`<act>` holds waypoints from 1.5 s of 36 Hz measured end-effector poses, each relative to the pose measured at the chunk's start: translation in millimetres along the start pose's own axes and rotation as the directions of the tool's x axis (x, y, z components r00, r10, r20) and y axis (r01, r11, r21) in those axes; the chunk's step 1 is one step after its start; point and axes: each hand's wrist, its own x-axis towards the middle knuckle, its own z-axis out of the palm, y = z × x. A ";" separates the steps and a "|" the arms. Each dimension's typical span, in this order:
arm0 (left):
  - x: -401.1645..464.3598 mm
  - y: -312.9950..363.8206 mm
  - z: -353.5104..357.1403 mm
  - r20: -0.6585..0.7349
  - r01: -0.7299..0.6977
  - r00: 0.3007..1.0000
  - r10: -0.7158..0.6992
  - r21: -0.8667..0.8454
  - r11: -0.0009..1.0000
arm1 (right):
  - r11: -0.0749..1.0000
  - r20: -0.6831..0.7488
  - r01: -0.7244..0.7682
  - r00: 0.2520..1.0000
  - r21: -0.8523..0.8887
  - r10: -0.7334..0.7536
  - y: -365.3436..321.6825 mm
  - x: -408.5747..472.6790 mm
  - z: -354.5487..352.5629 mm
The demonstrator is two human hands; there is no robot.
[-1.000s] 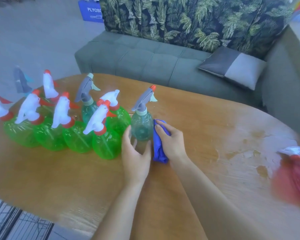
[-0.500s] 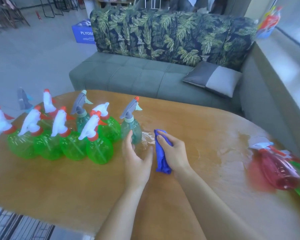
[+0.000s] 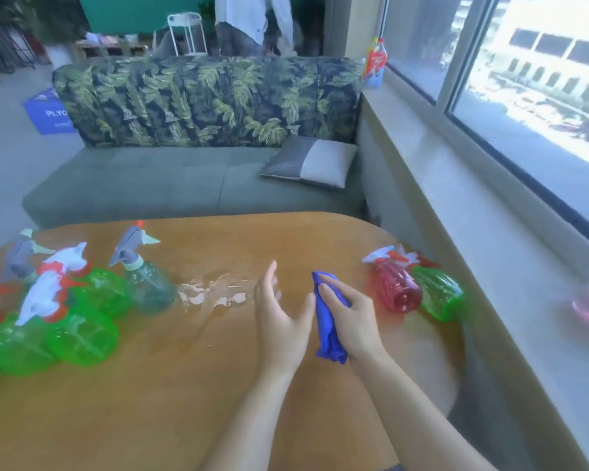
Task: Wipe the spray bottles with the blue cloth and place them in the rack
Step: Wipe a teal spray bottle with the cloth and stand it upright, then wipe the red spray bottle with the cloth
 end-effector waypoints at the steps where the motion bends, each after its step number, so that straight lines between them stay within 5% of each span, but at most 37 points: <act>1: -4.2 2.8 9.8 0.022 -0.005 1.000 0.005 0.001 1.000 | 1.000 -0.024 0.004 1.000 -0.002 -0.004 -1.1 -0.8 -11.7; 12: -29.3 21.4 108.1 0.285 -0.032 0.958 0.015 0.054 0.998 | 0.998 -0.283 0.059 0.958 0.032 -0.047 -6.7 -8.6 -121.5; 27: 2.6 15.9 182.6 0.587 -0.373 0.802 0.110 0.350 0.859 | 0.987 -0.419 0.032 0.907 0.159 0.038 7.6 -15.2 -172.0; 37: 11.4 8.6 179.9 0.494 -0.359 0.867 0.066 0.528 0.769 | 0.991 -0.433 0.037 0.901 0.130 0.023 15.7 -16.7 -175.1; 54: 9.8 -3.0 136.8 0.397 -0.065 0.910 -0.120 0.422 0.904 | 0.996 -0.342 0.011 0.939 0.088 0.019 15.6 -33.3 -137.0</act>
